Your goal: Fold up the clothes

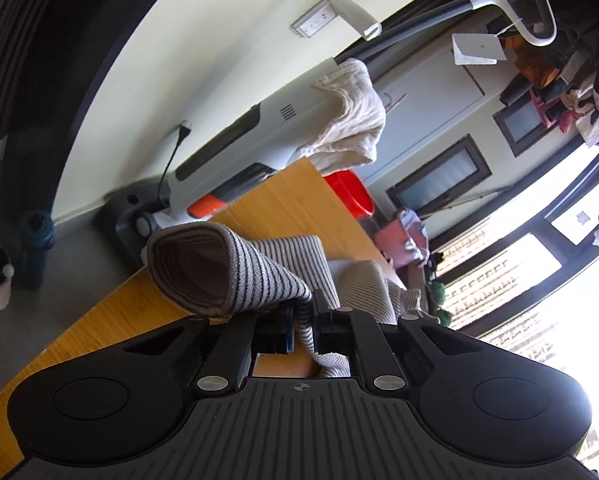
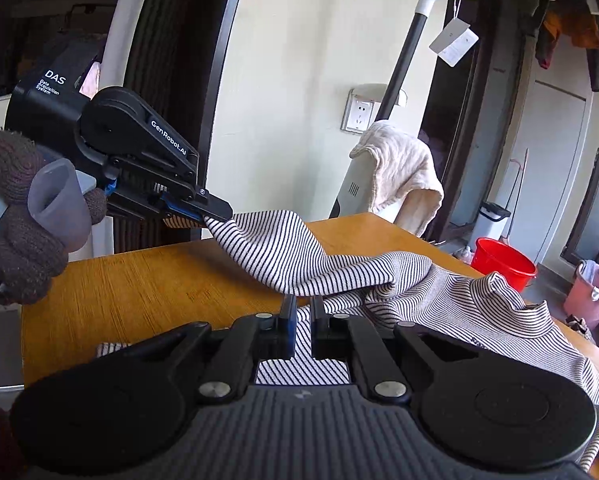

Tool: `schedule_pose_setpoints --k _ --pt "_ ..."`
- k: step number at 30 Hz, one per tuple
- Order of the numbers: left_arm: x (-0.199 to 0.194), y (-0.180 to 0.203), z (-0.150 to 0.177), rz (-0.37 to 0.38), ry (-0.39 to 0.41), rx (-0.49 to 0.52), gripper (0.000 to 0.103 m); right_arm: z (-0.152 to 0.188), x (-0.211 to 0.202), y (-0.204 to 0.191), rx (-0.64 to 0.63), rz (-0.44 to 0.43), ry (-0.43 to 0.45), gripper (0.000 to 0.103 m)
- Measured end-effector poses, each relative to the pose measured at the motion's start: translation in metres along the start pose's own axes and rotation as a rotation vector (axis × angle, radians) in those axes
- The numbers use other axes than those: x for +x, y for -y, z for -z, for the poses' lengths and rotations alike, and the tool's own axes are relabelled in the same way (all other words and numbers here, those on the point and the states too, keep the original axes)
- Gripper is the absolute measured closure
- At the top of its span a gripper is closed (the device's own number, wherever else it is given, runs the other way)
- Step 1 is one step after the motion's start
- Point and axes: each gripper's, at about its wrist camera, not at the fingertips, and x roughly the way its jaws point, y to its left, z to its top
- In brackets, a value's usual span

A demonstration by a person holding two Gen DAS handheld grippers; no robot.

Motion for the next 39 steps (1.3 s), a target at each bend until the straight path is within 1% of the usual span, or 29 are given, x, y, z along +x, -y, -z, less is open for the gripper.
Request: schedule_pose_setpoints --k 1,3,6,8,11,14,16,18,20,25,29,32,35,39 --pt "0.001 0.002 -0.002 -0.013 0.009 0.017 0.094 0.003 -0.004 0.005 0.019 0.009 -0.001 0.091" --pt "0.001 0.007 -0.008 -0.036 0.030 0.069 0.094 0.011 -0.014 0.014 0.053 0.034 -0.004 0.079" --pt "0.001 0.022 -0.018 -0.062 0.072 0.177 0.094 0.027 -0.031 0.034 0.139 0.077 -0.009 0.074" --pt "0.001 0.037 -0.026 -0.063 0.106 0.250 0.094 0.036 -0.042 0.048 0.211 0.106 -0.005 0.070" --pt "0.001 0.069 -0.037 -0.040 0.160 0.364 0.094 0.047 -0.056 0.069 0.318 0.159 0.011 0.055" --pt "0.007 0.102 -0.042 -0.008 0.178 0.456 0.094 0.054 -0.068 0.082 0.388 0.209 0.040 0.054" --pt "0.013 0.124 -0.042 0.013 0.176 0.509 0.094 0.055 -0.078 0.087 0.410 0.230 0.067 0.050" --pt "0.020 0.145 -0.038 0.031 0.173 0.553 0.094 0.055 -0.089 0.089 0.420 0.238 0.096 0.042" --pt "0.028 0.166 -0.032 0.056 0.166 0.602 0.094 0.055 -0.099 0.092 0.423 0.246 0.118 0.041" --pt "0.051 0.212 -0.002 0.121 0.116 0.721 0.094 0.059 -0.116 0.104 0.444 0.290 0.142 0.039" --pt "0.078 0.238 0.028 0.165 0.041 0.786 0.094 0.067 -0.124 0.116 0.475 0.328 0.135 0.039" --pt "0.100 0.253 0.052 0.196 -0.034 0.818 0.094 0.073 -0.126 0.122 0.493 0.350 0.124 0.039" --pt "0.120 0.259 0.073 0.213 -0.104 0.830 0.094 0.078 -0.127 0.126 0.504 0.350 0.114 0.039" --pt "0.141 0.251 0.094 0.229 -0.223 0.810 0.092 0.081 -0.121 0.132 0.524 0.352 0.093 0.039"
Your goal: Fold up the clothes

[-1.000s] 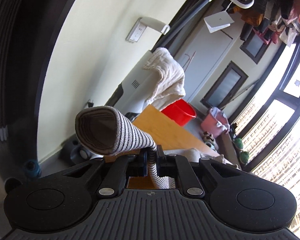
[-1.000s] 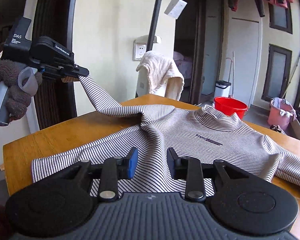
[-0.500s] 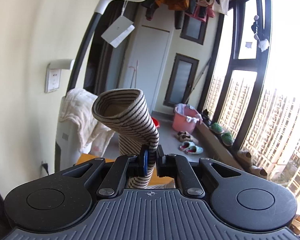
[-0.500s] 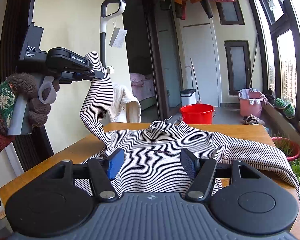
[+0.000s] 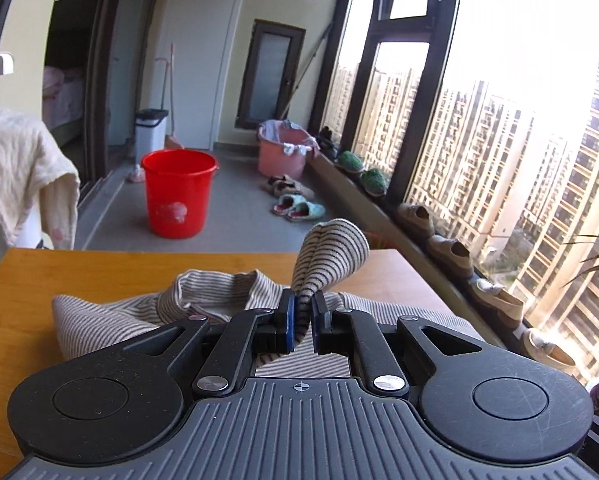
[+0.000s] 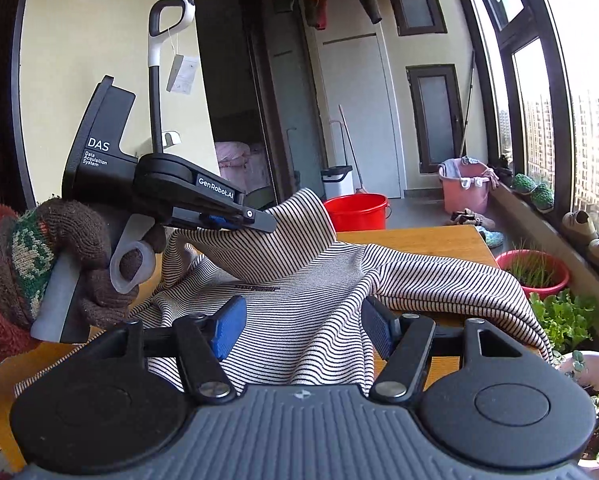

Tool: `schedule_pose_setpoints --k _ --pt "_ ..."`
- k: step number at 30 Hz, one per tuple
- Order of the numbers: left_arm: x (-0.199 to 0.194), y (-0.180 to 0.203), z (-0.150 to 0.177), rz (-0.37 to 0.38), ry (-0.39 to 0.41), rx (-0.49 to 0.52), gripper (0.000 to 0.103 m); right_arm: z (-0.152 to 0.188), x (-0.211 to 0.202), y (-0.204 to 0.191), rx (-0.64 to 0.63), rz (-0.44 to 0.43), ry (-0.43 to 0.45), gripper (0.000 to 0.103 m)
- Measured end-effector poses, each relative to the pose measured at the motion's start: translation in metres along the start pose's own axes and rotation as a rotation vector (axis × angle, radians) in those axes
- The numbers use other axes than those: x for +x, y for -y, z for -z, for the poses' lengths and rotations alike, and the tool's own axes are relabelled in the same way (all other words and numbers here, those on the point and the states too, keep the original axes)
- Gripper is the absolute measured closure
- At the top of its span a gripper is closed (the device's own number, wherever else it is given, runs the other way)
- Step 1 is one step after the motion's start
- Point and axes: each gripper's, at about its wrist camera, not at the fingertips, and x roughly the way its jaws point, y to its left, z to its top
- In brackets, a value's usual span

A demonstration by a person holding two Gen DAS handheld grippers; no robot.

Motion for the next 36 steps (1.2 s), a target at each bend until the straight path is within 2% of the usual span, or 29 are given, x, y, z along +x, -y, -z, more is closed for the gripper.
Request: schedule_pose_setpoints --k 3,5,7,8,9,11,12,15,18,24,27,29,31,32,33,36 --pt "0.008 -0.006 0.014 0.057 -0.075 -0.029 0.082 -0.002 0.005 0.004 0.031 0.024 -0.010 0.039" --pt "0.000 -0.014 0.022 0.079 -0.091 -0.060 0.079 -0.007 0.011 0.009 0.059 0.022 -0.018 0.039" --pt "-0.016 -0.027 0.029 0.092 -0.093 -0.089 0.071 -0.014 0.018 0.011 0.070 0.006 -0.021 0.039" --pt "-0.025 -0.033 0.031 0.098 -0.092 -0.098 0.063 -0.019 0.022 0.010 0.069 0.006 -0.021 0.042" --pt "-0.035 -0.038 0.035 0.089 -0.091 -0.100 0.059 -0.024 0.029 0.009 0.072 0.005 -0.028 0.052" --pt "-0.055 -0.049 0.044 0.054 -0.090 -0.095 0.054 -0.036 0.043 0.010 0.085 -0.004 -0.054 0.062" --pt "-0.064 -0.054 0.048 0.035 -0.091 -0.093 0.048 -0.042 0.053 0.011 0.106 -0.017 -0.079 0.062" --pt "-0.080 -0.061 0.054 -0.012 -0.106 -0.100 0.040 -0.053 0.092 0.015 0.169 -0.033 -0.179 0.062" --pt "-0.086 -0.074 0.067 -0.020 -0.132 -0.135 0.030 -0.060 0.125 0.011 0.148 0.027 -0.232 0.062" --pt "-0.078 -0.088 0.088 -0.040 -0.191 -0.178 0.027 -0.052 0.179 0.016 0.192 0.080 -0.373 0.059" --pt "-0.080 -0.091 0.092 -0.030 -0.184 -0.175 0.023 -0.048 0.186 0.006 0.138 0.082 -0.380 0.049" --pt "-0.081 -0.092 0.094 -0.021 -0.180 -0.175 0.019 -0.049 0.189 -0.001 0.107 0.084 -0.383 0.049" --pt "-0.081 -0.092 0.095 -0.009 -0.174 -0.174 0.016 -0.050 0.192 -0.010 0.063 0.082 -0.390 0.061" --pt "-0.081 -0.093 0.095 -0.003 -0.171 -0.175 0.015 -0.052 0.194 -0.014 0.038 0.075 -0.396 0.083" --pt "-0.081 -0.093 0.096 0.003 -0.167 -0.177 0.013 -0.055 0.195 -0.019 0.017 0.068 -0.395 0.097" --pt "-0.082 -0.095 0.097 0.018 -0.161 -0.186 0.011 -0.079 0.192 -0.037 -0.055 0.051 -0.327 0.099"
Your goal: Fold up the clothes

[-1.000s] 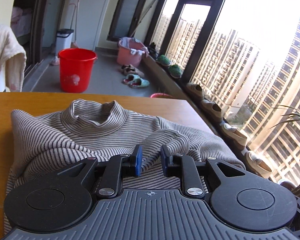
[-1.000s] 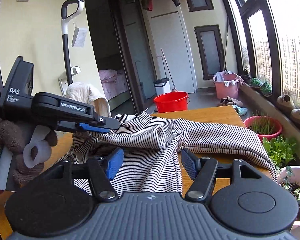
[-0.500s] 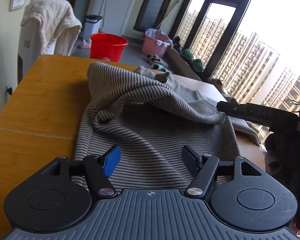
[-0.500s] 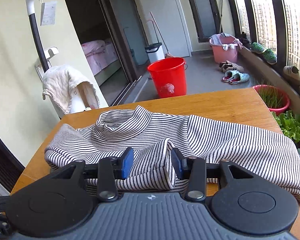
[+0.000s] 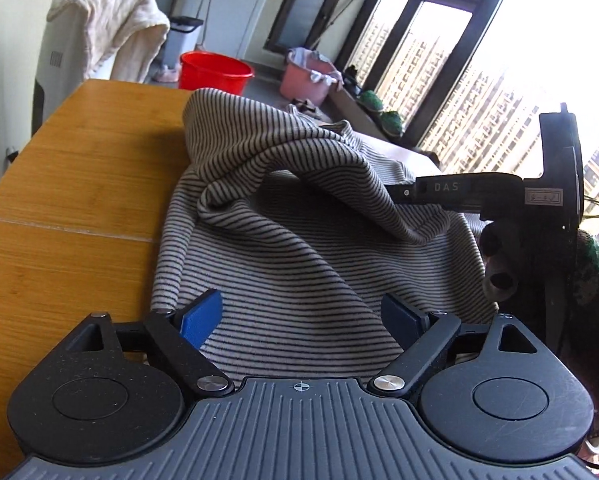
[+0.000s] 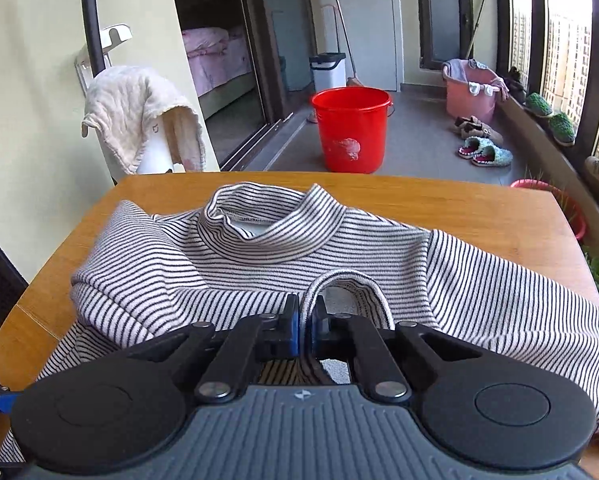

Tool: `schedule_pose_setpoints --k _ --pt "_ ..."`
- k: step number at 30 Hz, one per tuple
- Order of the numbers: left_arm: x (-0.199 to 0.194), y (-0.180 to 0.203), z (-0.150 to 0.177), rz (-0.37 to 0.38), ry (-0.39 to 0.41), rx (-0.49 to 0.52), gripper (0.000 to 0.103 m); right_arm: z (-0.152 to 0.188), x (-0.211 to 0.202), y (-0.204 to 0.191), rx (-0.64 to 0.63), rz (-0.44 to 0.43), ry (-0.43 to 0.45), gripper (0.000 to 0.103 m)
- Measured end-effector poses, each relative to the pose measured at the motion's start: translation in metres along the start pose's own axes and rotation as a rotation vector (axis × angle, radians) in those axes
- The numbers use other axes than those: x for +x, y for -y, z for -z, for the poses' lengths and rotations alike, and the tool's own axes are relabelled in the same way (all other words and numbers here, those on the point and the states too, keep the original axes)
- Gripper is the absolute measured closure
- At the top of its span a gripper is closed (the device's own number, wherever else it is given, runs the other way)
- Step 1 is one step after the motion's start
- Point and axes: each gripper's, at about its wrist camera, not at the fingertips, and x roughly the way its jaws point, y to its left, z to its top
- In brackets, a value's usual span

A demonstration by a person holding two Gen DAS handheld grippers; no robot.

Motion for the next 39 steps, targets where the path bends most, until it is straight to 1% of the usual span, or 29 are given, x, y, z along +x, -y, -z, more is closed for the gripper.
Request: schedule_pose_setpoints --k 3,5,6,8,9,11,14,16,17,18,20,22,23,24,25,26,28,31,32,33,34,36,37,39 --pt "-0.004 -0.003 0.002 0.013 0.004 -0.011 0.011 -0.033 -0.023 -0.014 -0.066 -0.003 0.126 0.099" --pt "-0.006 -0.006 0.003 0.019 0.006 -0.021 0.011 -0.055 -0.041 -0.012 -0.053 -0.007 0.219 0.099" --pt "-0.007 -0.007 0.003 0.021 0.007 -0.025 0.011 -0.061 -0.048 -0.009 -0.045 -0.002 0.252 0.099" --pt "-0.008 -0.008 0.005 0.020 0.011 -0.029 0.011 -0.067 -0.054 0.000 -0.025 0.012 0.289 0.099" --pt "-0.009 -0.008 0.006 0.019 0.013 -0.027 0.011 -0.064 -0.052 0.009 0.004 0.014 0.277 0.099" --pt "-0.010 -0.008 0.008 0.013 0.018 -0.019 0.011 -0.046 -0.037 0.027 0.052 0.025 0.205 0.099" --pt "-0.012 -0.008 0.009 0.003 0.019 -0.009 0.011 -0.004 -0.005 0.051 0.121 0.059 0.063 0.098" --pt "-0.014 -0.010 0.009 -0.006 0.017 -0.007 0.011 0.022 0.012 0.063 0.167 0.081 -0.006 0.097" --pt "-0.014 -0.011 0.007 -0.014 0.014 -0.007 0.011 0.032 0.015 0.068 0.180 0.077 -0.002 0.098" --pt "-0.015 -0.012 0.005 -0.021 0.010 -0.006 0.011 0.037 0.013 0.070 0.180 0.066 0.022 0.098" --pt "-0.016 -0.013 0.002 -0.039 -0.004 -0.009 0.011 0.038 0.011 0.068 0.169 0.067 0.034 0.096" --pt "-0.016 -0.009 -0.003 -0.052 -0.018 -0.001 0.011 0.037 0.007 0.060 0.136 0.089 0.046 0.094" --pt "-0.014 -0.006 -0.006 -0.065 -0.019 0.013 0.011 0.037 0.003 0.055 0.108 0.111 0.064 0.091" --pt "-0.013 -0.004 -0.009 -0.081 -0.015 0.029 0.010 0.037 -0.001 0.049 0.080 0.132 0.081 0.087" --pt "-0.011 -0.001 -0.013 -0.100 -0.007 0.050 0.010 0.039 -0.007 0.044 0.058 0.146 0.104 0.086" --pt "-0.008 0.003 -0.020 -0.120 0.008 0.079 0.010 0.040 -0.015 0.040 0.043 0.149 0.132 0.083" --pt "-0.001 0.006 -0.033 -0.156 0.025 0.118 0.010 0.045 -0.030 0.034 0.049 0.130 0.174 0.081" --pt "0.020 0.007 -0.053 -0.235 0.028 0.198 0.013 0.052 -0.046 0.030 0.077 0.054 0.189 0.074" --pt "0.029 0.007 -0.058 -0.269 0.021 0.235 0.017 0.055 -0.048 0.028 0.079 0.031 0.182 0.070" --pt "0.039 0.007 -0.063 -0.303 0.013 0.273 0.024 0.059 -0.048 0.027 0.076 0.010 0.170 0.067" --pt "0.048 0.007 -0.066 -0.327 0.007 0.307 0.029 0.063 -0.048 0.026 0.074 -0.010 0.158 0.067" --pt "0.063 0.006 -0.068 -0.339 -0.010 0.358 0.039 0.072 -0.044 0.023 0.056 -0.020 0.130 0.067" --pt "0.066 0.005 -0.068 -0.333 -0.015 0.367 0.041 0.076 -0.040 0.022 0.041 -0.008 0.120 0.067" --pt "0.066 0.004 -0.066 -0.326 -0.004 0.373 0.047 0.079 -0.034 0.023 0.054 0.002 0.092 0.067"
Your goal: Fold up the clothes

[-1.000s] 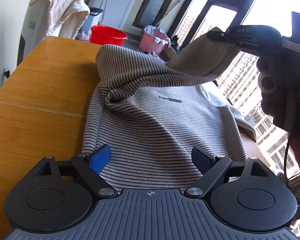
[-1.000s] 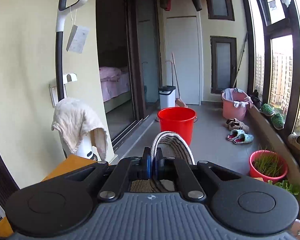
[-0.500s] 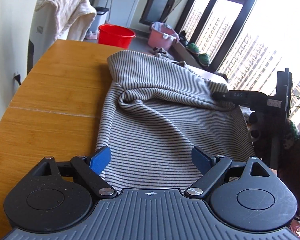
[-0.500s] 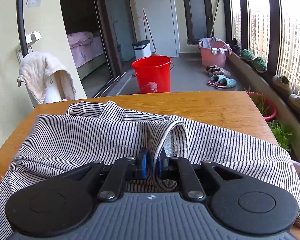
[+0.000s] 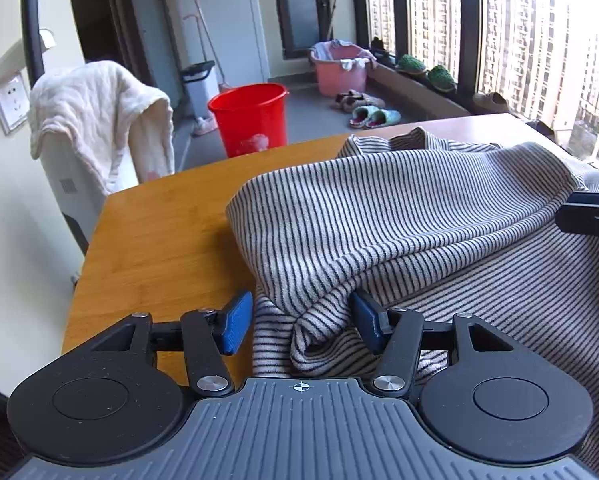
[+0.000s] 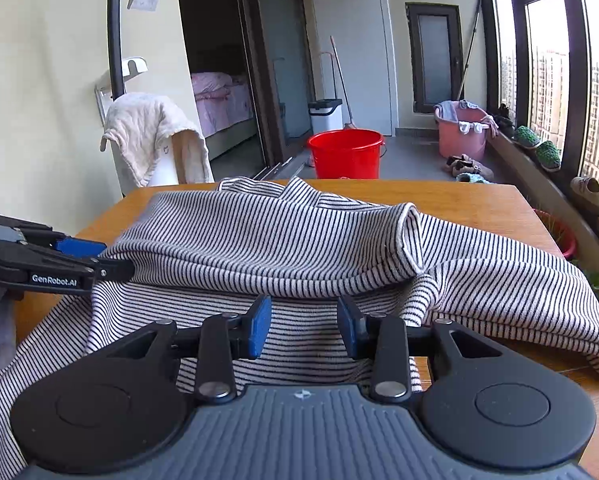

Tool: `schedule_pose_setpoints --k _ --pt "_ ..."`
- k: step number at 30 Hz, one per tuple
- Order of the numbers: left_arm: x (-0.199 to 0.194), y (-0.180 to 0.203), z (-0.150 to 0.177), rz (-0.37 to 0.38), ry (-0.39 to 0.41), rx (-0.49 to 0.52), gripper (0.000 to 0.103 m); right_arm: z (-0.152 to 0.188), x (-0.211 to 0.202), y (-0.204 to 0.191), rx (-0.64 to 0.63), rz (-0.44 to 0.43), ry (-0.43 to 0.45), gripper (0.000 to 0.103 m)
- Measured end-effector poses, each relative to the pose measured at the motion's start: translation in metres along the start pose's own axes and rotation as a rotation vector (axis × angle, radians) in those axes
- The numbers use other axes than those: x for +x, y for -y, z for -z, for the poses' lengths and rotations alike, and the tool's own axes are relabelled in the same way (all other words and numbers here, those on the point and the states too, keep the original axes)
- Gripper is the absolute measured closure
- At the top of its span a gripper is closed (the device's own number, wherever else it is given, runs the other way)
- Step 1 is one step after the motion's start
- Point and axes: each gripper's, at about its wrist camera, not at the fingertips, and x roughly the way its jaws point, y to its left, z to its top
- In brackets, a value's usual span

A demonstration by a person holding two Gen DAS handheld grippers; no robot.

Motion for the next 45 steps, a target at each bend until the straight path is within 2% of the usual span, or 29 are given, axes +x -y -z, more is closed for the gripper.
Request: schedule_pose_setpoints --k 5,9,12,16,18,20,24,25,29,30,32,36,40,43,45 --pt "-0.007 -0.019 0.008 -0.041 0.004 -0.034 0.047 -0.002 0.005 0.007 0.038 -0.019 -0.024 0.067" --pt "-0.016 -0.036 0.018 -0.046 0.006 -0.095 0.037 -0.002 0.007 0.003 0.012 -0.011 -0.035 0.067" --pt "-0.026 -0.041 0.022 -0.015 0.025 -0.133 0.037 -0.003 0.000 -0.002 -0.021 0.002 -0.014 0.067" --pt "-0.054 -0.036 0.020 0.016 0.092 -0.132 0.038 -0.022 -0.018 -0.002 -0.018 0.010 0.079 0.067" --pt "-0.067 -0.039 0.014 0.066 0.130 -0.169 0.031 -0.036 -0.016 0.002 0.017 0.020 0.103 0.067" --pt "-0.071 -0.037 0.008 0.123 0.156 -0.215 0.027 -0.047 -0.004 0.007 0.054 0.033 0.091 0.067" --pt "-0.052 -0.022 0.006 0.207 0.175 -0.289 0.013 -0.041 0.032 0.011 0.106 0.080 0.007 0.067" --pt "-0.043 -0.017 0.008 0.222 0.165 -0.313 0.013 -0.037 0.038 0.012 0.114 0.086 -0.009 0.067" --pt "-0.014 -0.009 0.020 0.252 0.117 -0.369 0.013 -0.031 0.042 0.015 0.115 0.072 -0.012 0.093" --pt "-0.013 -0.007 0.023 0.249 0.124 -0.359 0.012 -0.034 0.042 0.014 0.097 0.071 -0.014 0.094" --pt "-0.013 -0.004 0.026 0.243 0.134 -0.336 0.009 -0.042 0.040 0.011 0.056 0.068 0.001 0.095" --pt "-0.013 0.000 0.028 0.231 0.138 -0.317 0.006 -0.068 0.023 0.002 -0.026 0.055 0.116 0.095" --pt "-0.013 -0.003 0.030 0.241 0.142 -0.332 0.005 -0.075 0.028 0.012 0.019 0.062 0.098 0.095" --pt "-0.013 -0.004 0.031 0.249 0.143 -0.339 0.004 -0.050 0.046 0.023 0.048 0.100 -0.001 0.095" --pt "-0.013 -0.005 0.031 0.254 0.144 -0.341 0.004 -0.037 0.048 0.027 0.055 0.099 -0.009 0.095"
